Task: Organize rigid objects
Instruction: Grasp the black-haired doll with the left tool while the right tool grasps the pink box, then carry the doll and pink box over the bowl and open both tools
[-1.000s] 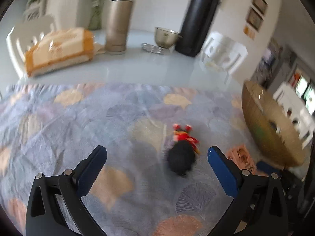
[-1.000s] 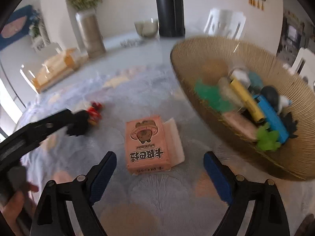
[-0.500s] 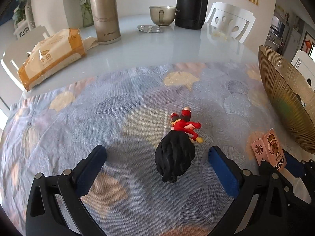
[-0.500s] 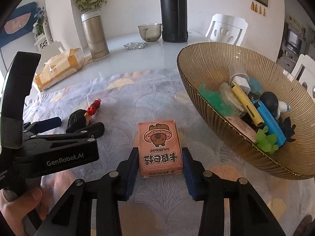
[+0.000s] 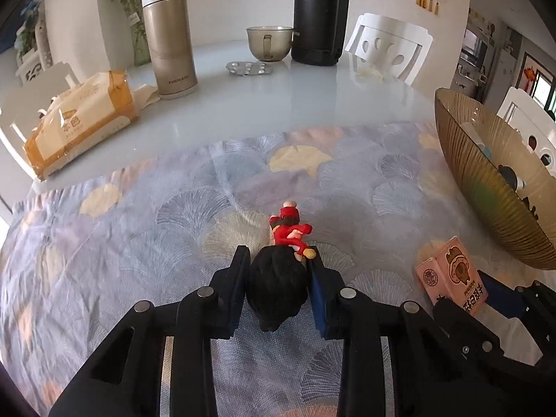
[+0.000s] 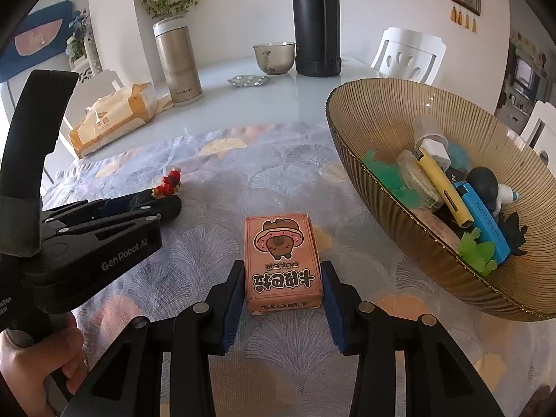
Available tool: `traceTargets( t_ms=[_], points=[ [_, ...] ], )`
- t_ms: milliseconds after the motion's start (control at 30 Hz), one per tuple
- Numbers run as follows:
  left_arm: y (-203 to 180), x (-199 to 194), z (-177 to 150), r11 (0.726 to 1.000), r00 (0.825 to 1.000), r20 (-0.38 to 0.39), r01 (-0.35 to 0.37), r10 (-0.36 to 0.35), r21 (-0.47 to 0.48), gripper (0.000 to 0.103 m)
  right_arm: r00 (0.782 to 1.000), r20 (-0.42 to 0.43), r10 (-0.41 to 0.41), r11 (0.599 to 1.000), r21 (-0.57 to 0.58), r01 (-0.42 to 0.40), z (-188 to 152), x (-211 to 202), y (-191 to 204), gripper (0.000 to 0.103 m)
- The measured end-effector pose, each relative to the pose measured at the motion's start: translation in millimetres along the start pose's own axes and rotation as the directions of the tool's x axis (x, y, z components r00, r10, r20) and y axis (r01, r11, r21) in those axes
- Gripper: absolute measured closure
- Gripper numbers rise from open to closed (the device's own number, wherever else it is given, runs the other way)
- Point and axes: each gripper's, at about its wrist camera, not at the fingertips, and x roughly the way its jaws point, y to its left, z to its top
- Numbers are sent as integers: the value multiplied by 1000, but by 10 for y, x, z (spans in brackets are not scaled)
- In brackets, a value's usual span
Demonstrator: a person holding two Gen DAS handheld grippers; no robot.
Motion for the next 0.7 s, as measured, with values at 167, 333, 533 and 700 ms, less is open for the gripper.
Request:
traceTargets(
  t_ms=[167,333,533,700],
  points=[
    [43,-1,6,1000,1000,7,7,-7,-16,74,998,54,31,999,-45,-28,-20,-113,83,62],
    [103,-74,6,999,999,50,22,-20,-43,74,993,106,60,995,-88,-51,-41,-223,171,62],
    [72,-79,13,1000,999,51,4,-3,-31,74,978,177,108,991,-97,-92,-61,-359,173,62],
    [64,-107,1,1000,998,64,-12,14,-28,74,962,240,133,987,-117,-107,-98,-491,187,62]
  ],
)
